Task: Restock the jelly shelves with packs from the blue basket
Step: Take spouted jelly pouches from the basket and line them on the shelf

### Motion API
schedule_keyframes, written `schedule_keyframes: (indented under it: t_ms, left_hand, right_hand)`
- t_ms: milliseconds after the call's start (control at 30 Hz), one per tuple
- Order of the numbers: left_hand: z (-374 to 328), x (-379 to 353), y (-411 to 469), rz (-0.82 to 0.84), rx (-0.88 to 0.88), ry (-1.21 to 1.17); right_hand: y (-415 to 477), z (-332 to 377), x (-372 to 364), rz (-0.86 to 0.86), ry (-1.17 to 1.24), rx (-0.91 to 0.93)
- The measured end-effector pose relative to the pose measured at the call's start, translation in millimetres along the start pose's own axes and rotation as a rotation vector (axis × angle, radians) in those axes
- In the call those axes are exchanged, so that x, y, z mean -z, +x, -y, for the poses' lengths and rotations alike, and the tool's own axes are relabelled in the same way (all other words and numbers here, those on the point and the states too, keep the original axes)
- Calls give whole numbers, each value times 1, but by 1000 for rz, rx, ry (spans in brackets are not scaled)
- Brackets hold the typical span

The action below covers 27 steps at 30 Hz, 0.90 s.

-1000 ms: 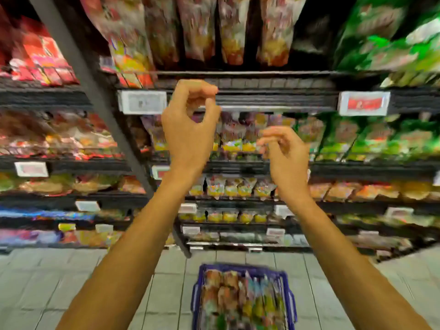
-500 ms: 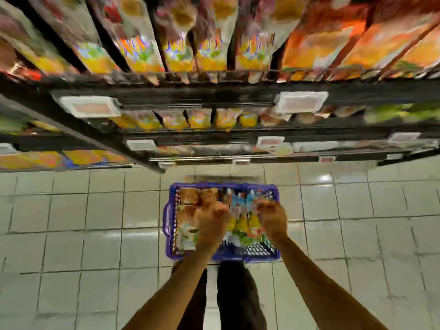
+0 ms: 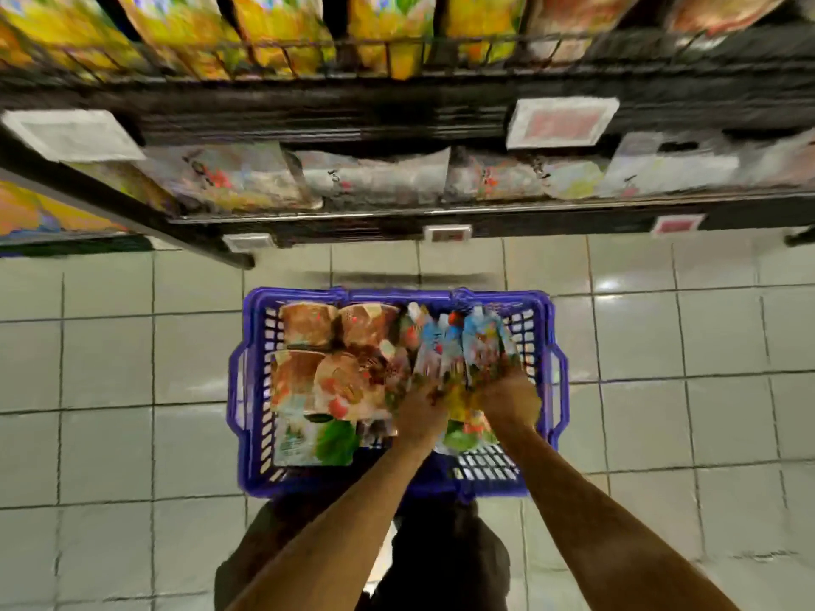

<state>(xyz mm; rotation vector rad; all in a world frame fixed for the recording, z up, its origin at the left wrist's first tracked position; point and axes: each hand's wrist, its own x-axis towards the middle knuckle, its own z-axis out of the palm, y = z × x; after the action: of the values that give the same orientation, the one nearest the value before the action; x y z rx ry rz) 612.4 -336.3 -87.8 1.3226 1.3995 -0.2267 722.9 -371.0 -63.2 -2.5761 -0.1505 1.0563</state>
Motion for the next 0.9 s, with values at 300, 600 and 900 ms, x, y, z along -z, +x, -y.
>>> schedule_keyframes:
  t_ms: [300, 600, 900]
  left_hand:
    - [4, -20, 9, 77, 26, -116]
    - [-36, 79, -70, 217, 65, -597]
    - [-154, 220, -229, 116, -174, -682]
  right_hand:
    - [41, -3, -10, 218, 246, -209]
    - [-44, 35, 78, 436, 684, -169]
    - [-202, 153, 199, 523, 754, 116]
